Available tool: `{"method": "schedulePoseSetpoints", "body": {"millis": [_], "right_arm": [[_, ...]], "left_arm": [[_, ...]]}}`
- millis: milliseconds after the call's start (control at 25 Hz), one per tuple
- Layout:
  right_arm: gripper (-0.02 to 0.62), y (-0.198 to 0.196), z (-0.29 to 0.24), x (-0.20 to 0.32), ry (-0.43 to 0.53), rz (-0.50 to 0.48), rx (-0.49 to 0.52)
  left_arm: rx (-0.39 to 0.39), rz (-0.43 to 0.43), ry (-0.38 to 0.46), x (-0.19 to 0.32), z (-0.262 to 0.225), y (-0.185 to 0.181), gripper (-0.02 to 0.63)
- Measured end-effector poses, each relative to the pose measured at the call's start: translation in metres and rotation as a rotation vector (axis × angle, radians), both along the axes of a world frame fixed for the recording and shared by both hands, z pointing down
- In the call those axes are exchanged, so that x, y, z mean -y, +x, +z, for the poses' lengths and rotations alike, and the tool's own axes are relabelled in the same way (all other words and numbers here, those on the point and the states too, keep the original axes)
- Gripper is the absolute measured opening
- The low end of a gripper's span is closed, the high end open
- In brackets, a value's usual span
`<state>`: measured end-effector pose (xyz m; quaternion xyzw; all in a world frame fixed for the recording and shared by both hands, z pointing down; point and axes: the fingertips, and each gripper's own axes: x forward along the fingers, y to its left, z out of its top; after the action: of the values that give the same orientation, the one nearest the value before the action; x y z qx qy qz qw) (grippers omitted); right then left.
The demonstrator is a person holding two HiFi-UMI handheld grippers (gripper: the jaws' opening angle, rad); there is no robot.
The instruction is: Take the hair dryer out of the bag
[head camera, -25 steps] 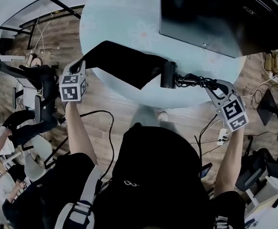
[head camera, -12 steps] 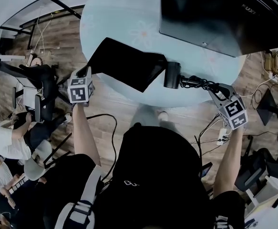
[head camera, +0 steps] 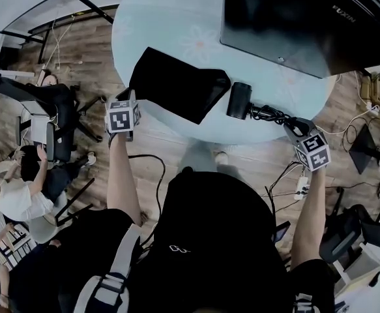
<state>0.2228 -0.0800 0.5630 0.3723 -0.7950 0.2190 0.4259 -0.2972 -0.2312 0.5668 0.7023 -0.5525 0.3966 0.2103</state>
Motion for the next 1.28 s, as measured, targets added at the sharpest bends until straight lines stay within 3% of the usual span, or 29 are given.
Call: {"method": "schedulePoseSetpoints", "body": {"millis": [160,320,440,560,760,920,1280], "right_arm": [[0.098,0.002,0.014,-0.004,-0.016,0.015,-0.008],[0.098,0.004,0.016,-0.003,0.001,0.065,-0.002],[0.112,0.007,0.018,-0.001,0.011,0.111,-0.024],[0.170,0.012,0.011,0.000,0.045,0.163,-0.021],[0.187,0.006,-0.038,0.014,0.180,0.255,0.111],[0.163,-0.015,-0.082,0.034,0.308,0.296,0.233],[0.055,-0.075,-0.168,0.053,0.516,0.289,0.455]], "left_arm": [[0.016,-0.046,-0.022,-0.007,0.007,-0.008,0.025],[-0.026,-0.120,-0.020,-0.013,0.009,-0.014,0.041],[-0.041,-0.151,-0.013,-0.019,0.006,-0.016,0.119],[-0.057,-0.196,-0.002,-0.025,0.002,-0.022,0.133],[-0.126,-0.235,0.098,-0.028,-0.032,-0.014,0.132],[-0.229,-0.212,0.200,-0.022,-0.069,0.024,0.126],[-0.349,-0.034,0.359,-0.028,-0.143,0.127,0.077]]}}
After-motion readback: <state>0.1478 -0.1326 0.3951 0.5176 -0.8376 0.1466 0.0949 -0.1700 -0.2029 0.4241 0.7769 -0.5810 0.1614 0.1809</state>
